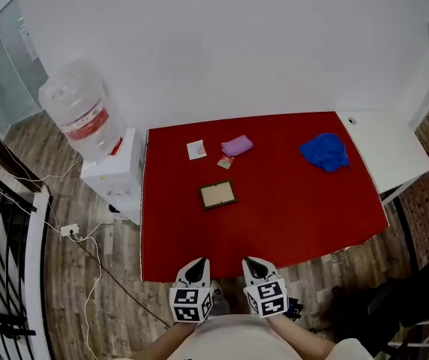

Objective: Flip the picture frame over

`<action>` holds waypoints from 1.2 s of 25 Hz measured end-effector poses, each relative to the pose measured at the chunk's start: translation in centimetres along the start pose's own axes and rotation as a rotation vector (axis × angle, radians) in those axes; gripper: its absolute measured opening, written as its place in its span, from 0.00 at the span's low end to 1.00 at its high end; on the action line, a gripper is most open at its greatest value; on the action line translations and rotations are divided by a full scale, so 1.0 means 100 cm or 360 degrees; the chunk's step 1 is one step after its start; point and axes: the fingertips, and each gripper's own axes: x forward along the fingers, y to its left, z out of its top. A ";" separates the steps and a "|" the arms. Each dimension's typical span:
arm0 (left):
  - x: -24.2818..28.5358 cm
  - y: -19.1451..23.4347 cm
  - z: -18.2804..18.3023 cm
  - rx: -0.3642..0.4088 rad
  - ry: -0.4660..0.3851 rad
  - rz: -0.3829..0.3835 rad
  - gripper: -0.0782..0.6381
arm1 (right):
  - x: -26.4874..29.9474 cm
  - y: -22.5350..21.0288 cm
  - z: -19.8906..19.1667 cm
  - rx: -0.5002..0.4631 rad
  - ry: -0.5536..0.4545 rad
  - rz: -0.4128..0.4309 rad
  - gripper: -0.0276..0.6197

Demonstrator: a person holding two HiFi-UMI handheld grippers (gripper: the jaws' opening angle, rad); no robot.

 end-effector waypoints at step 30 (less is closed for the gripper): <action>0.100 0.046 0.048 -0.0067 0.0070 0.0104 0.11 | 0.099 -0.069 0.068 -0.0076 0.0076 0.0046 0.05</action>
